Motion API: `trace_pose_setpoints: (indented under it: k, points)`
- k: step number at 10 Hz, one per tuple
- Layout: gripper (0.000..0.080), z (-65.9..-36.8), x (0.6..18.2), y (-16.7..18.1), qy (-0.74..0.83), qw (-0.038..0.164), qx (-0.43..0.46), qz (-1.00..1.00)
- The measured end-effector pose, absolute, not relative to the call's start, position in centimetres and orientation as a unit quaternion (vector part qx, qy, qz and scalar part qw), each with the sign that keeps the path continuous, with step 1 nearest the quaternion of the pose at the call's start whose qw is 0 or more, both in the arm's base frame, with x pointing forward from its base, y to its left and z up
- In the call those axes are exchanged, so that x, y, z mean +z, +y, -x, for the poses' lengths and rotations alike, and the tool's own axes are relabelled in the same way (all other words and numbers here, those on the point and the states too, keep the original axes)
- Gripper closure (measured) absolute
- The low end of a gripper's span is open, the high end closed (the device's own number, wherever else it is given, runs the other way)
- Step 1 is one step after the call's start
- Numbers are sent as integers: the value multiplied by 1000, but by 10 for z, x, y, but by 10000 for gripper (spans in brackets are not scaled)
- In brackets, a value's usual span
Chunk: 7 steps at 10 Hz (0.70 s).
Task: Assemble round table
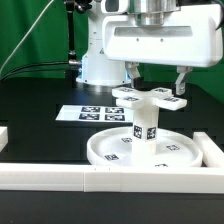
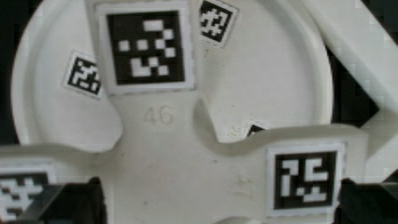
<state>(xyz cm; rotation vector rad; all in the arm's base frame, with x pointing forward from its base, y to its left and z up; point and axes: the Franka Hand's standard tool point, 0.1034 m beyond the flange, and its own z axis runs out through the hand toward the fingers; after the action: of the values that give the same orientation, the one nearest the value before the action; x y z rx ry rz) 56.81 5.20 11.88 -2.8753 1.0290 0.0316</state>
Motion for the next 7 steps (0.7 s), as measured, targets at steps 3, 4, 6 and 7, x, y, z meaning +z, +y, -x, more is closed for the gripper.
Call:
trace_pose_setpoints:
  k: [3,4,6,7]
  points:
    - [150,-570,120,53,198,34,1,980]
    - [150,-570,120,53,157,34,0,987]
    - [150,-570,120,52,37,27,-3,999]
    - [150,-570,121,53,-18,23,0,1000]
